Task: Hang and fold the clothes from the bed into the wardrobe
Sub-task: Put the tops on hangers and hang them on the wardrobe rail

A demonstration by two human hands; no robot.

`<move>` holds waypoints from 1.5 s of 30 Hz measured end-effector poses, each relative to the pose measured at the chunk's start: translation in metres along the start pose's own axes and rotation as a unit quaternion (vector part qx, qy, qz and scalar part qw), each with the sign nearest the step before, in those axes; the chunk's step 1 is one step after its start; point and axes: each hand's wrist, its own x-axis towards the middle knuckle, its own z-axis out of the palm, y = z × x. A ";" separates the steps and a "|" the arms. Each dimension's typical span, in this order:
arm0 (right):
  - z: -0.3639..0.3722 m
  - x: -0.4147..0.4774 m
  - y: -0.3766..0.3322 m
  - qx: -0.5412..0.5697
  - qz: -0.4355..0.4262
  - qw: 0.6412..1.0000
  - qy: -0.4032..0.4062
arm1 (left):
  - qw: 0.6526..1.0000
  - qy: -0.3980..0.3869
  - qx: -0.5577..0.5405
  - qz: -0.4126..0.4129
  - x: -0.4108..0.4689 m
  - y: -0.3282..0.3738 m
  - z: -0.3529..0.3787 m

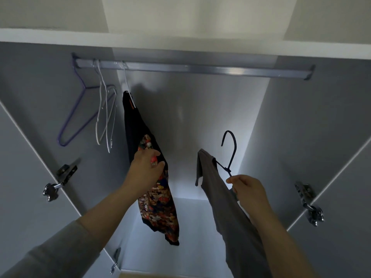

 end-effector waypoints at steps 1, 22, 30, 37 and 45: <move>0.005 0.004 -0.005 0.001 -0.002 1.000 0.004 | 1.000 0.015 0.004 -0.002 0.006 -0.004 -0.001; 0.096 0.061 -0.104 0.125 0.027 0.992 -0.003 | 0.994 0.075 0.052 0.053 0.094 -0.091 -0.064; 0.142 0.077 -0.155 0.183 0.026 0.978 -0.096 | 0.994 0.090 0.038 0.048 0.092 -0.108 -0.087; 0.185 0.111 -0.182 0.127 -0.031 0.990 -0.061 | 0.991 0.111 0.059 0.037 0.094 -0.123 -0.100; 0.220 0.144 -0.216 0.095 -0.125 0.986 -0.046 | 0.987 0.143 0.069 0.022 0.089 -0.115 -0.108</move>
